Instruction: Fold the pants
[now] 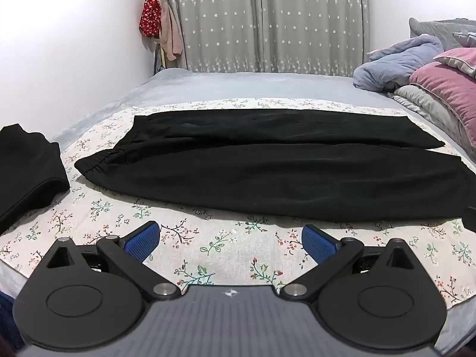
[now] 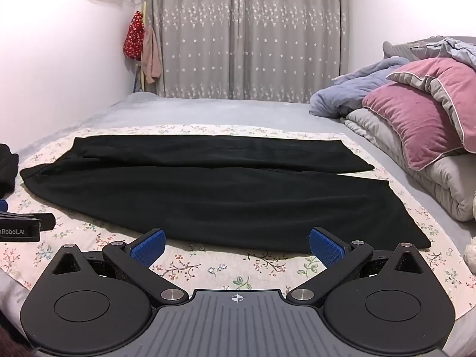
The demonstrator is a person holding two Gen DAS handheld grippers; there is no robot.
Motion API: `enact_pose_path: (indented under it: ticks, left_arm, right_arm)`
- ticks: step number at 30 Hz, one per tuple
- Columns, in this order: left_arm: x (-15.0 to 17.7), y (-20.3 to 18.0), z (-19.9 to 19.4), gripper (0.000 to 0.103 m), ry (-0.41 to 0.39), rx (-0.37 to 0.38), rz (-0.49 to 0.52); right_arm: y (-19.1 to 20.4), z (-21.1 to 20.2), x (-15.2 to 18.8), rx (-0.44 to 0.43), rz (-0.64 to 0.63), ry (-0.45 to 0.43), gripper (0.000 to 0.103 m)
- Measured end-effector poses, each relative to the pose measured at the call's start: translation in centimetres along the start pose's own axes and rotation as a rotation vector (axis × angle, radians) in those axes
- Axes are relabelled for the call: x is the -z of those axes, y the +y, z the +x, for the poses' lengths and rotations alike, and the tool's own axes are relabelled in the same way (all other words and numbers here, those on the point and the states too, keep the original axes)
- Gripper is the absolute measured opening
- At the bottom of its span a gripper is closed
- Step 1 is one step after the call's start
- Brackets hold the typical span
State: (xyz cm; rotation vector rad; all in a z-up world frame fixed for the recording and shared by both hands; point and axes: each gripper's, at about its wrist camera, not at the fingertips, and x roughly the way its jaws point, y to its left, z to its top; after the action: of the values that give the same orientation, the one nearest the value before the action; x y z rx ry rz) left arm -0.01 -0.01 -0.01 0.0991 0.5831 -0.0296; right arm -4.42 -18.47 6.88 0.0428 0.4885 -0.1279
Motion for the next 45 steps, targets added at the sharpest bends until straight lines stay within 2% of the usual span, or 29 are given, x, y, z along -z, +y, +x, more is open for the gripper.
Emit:
enact_pose_path:
  ticks: [24,34,45]
  left_arm:
    - [-0.06,0.19,0.11,0.095,0.008,0.009,-0.005]
    - [0.02,-0.01,0.2,0.095,0.015,0.043,-0.014]
    - [0.2,-0.25,0.18,0.095,0.012,0.042,0.012]
  right_arm:
    - [0.14,0.56,0.05,-0.008,-0.009,0.015,0.103]
    - [-0.02,0.78,0.12,-0.008,-0.015,0.022,0.103]
    - [-0.29,0.3,0.09,0.003,-0.015,0.014,0.103]
